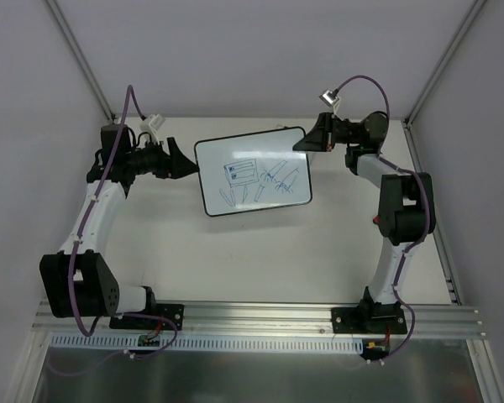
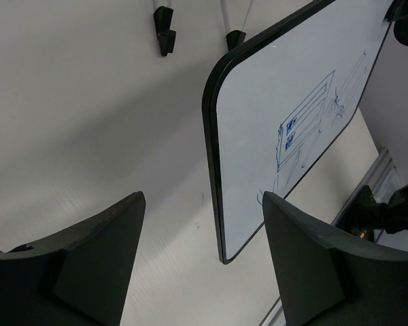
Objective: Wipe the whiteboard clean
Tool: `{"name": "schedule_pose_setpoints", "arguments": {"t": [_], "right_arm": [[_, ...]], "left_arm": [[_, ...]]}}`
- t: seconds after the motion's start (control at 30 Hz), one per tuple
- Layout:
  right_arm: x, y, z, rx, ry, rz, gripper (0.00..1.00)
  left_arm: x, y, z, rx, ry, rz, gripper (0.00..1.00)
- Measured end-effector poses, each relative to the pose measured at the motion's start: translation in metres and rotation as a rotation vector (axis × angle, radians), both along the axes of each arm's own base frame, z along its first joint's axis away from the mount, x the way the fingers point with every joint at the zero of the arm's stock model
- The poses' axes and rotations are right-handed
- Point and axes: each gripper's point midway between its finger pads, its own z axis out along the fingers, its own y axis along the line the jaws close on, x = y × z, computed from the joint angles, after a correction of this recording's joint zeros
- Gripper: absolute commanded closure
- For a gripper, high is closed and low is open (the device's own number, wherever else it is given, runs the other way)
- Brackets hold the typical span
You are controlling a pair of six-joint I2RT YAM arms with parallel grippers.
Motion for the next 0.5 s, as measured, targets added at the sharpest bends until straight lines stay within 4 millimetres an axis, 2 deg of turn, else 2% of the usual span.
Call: {"name": "schedule_pose_setpoints", "arguments": {"t": [0.2, 0.33, 0.37, 0.5], "right_arm": [[-0.007, 0.004, 0.01, 0.003, -0.026, 0.012, 1.0], [-0.009, 0.007, 0.011, 0.003, -0.029, 0.019, 1.0], [-0.009, 0.007, 0.011, 0.003, -0.029, 0.02, 1.0], [-0.01, 0.008, 0.011, 0.003, -0.029, 0.023, 1.0]], "left_arm": [[-0.003, -0.01, 0.006, -0.069, 0.009, -0.09, 0.32], [-0.001, -0.015, 0.01, -0.101, 0.007, -0.133, 0.41], [-0.001, -0.015, 0.011, -0.109, 0.01, -0.141, 0.49], [-0.003, -0.019, 0.013, -0.133, 0.012, -0.172, 0.54]]}}
